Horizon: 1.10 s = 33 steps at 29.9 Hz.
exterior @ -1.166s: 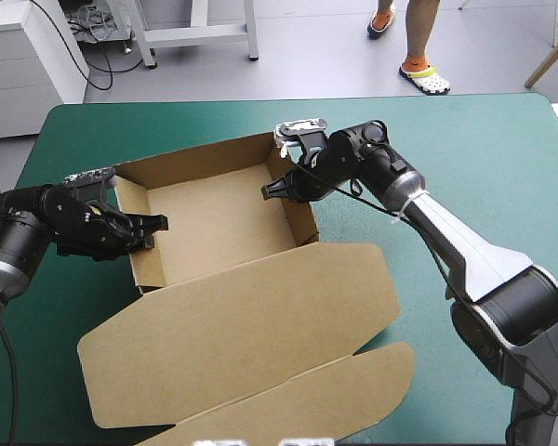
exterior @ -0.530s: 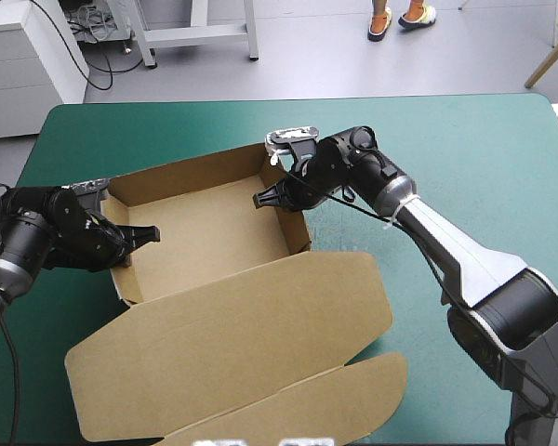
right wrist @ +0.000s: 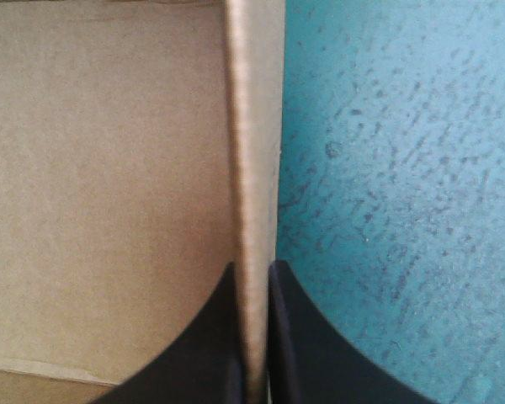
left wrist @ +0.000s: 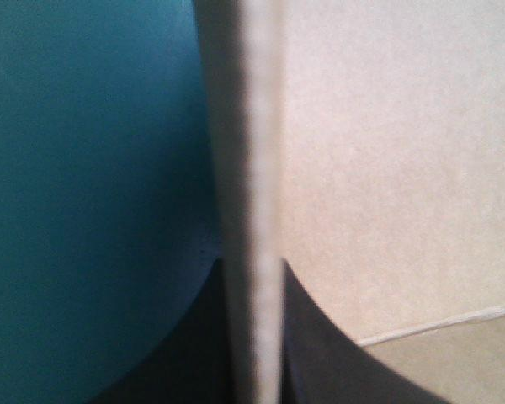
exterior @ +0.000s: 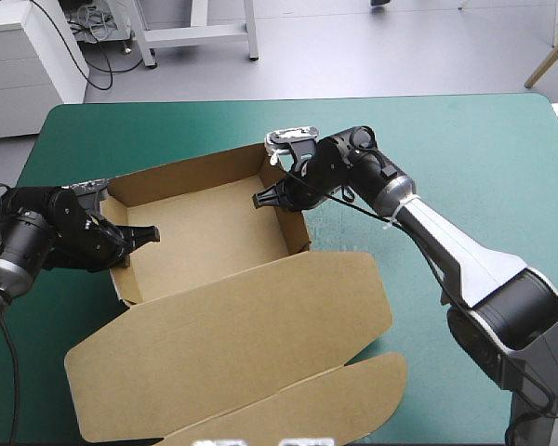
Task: Fold the box
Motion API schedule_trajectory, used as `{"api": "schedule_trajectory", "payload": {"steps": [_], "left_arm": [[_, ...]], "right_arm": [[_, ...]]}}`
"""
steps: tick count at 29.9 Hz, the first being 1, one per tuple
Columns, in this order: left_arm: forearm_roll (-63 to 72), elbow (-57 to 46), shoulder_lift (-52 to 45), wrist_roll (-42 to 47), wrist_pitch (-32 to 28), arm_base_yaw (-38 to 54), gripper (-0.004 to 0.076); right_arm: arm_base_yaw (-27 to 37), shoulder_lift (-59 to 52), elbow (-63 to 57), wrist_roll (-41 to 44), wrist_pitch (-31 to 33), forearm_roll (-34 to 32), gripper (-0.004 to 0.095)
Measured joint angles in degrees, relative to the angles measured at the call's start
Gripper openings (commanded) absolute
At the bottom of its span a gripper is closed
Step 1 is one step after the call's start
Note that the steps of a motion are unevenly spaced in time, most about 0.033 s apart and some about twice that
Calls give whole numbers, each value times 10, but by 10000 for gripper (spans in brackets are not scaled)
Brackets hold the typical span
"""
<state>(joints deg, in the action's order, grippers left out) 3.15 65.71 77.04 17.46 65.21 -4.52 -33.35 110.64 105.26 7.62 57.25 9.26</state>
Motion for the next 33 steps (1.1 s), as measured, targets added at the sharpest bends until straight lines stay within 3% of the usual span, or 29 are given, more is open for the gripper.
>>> {"api": "schedule_trajectory", "payload": {"steps": [13,24,33], "left_arm": [[59,25,44,-15,-2,-10,-10],[-32,230,194,-4,66,-110,-10],[-28,354,307,-7,65,-140,-10]], "right_arm": [[-1,-7,5,42,83,-72,-19],[33,-10,5,68,103,-96,-19],[86,-10,5,72,104,-99,-19]]}}
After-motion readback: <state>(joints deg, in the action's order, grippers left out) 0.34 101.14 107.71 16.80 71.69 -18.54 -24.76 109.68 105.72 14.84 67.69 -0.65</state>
